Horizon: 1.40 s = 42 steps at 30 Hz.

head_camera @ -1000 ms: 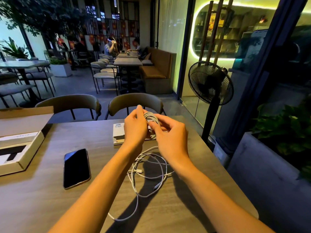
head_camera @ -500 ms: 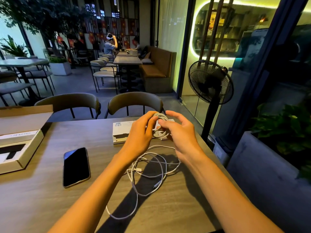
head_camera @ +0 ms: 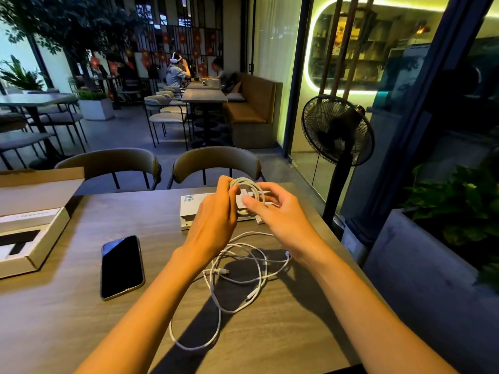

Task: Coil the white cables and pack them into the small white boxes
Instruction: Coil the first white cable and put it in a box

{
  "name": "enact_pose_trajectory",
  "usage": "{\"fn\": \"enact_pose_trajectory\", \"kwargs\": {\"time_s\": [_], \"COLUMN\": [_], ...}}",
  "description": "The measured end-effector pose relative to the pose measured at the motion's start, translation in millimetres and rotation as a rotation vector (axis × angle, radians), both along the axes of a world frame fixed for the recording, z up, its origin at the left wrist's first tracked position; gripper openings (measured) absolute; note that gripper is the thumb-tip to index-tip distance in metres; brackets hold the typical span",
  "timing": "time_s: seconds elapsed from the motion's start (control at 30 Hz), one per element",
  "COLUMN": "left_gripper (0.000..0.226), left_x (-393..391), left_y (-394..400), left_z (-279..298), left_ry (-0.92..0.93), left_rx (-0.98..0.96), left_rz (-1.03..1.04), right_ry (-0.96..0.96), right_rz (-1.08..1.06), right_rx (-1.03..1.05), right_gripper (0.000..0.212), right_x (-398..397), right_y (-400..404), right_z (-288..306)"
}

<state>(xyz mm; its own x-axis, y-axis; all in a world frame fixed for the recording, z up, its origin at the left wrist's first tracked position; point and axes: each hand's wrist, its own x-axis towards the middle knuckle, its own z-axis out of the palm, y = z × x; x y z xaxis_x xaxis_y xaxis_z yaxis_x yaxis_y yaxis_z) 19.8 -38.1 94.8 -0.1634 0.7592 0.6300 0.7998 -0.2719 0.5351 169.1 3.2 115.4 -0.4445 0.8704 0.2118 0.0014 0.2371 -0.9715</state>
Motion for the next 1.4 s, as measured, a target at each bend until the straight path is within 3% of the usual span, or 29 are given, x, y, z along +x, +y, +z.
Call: {"fn": "enact_pose_trajectory", "kwargs": {"time_s": [0.1, 0.23, 0.37, 0.47, 0.57, 0.7, 0.87, 1.03, 1.1, 1.3, 1.4], "left_gripper": [0.017, 0.037, 0.025, 0.017, 0.014, 0.025, 0.024, 0.023, 0.023, 0.019, 0.022], "left_x": [2.8, 10.9, 8.3, 8.8, 14.6, 19.7, 19.0, 25.2, 28.1, 25.4, 25.4], "left_y": [1.7, 1.6, 3.8, 7.3, 8.2, 4.3, -0.7, -2.7, -4.0, -0.2, -1.6], "left_z": [2.3, 2.6, -1.8, -6.1, -10.2, -10.7, -5.1, -0.2, 0.0, -6.6, -5.8], "left_ry": [-0.021, -0.032, 0.024, -0.013, -0.208, -0.515, -0.677, -0.688, -0.672, -0.502, -0.562], "left_rx": [0.031, -0.020, -0.075, -0.084, -0.089, -0.263, -0.366, -0.330, -0.305, -0.281, -0.332], "left_rz": [0.029, 0.051, 0.110, 0.116, 0.086, -0.068, -0.301, -0.253, -0.227, -0.155, -0.205], "right_ry": [-0.055, 0.009, 0.052, 0.128, 0.168, 0.062, 0.170, 0.178, 0.151, 0.229, 0.213], "right_rz": [-0.006, -0.034, -0.112, -0.106, -0.030, -0.012, -0.098, -0.129, -0.115, -0.046, -0.024], "right_rx": [0.001, -0.037, 0.054, -0.032, -0.128, -0.136, -0.169, -0.132, -0.097, -0.122, -0.118], "right_gripper": [0.022, 0.021, 0.022, 0.026, 0.029, 0.025, 0.028, 0.037, 0.031, 0.025, 0.027], "right_x": [-0.6, 0.9, 1.0, -2.3, -4.3, -1.5, 2.5, 2.7, 2.5, 4.4, 5.6], "right_y": [-1.3, 1.7, 3.5, -0.7, -2.5, 0.8, 6.6, 4.9, 2.4, 0.9, 0.5], "right_z": [-3.7, -2.2, -6.5, -14.6, -22.6, -33.3, -33.7, -35.7, -36.4, -31.6, -28.7]}}
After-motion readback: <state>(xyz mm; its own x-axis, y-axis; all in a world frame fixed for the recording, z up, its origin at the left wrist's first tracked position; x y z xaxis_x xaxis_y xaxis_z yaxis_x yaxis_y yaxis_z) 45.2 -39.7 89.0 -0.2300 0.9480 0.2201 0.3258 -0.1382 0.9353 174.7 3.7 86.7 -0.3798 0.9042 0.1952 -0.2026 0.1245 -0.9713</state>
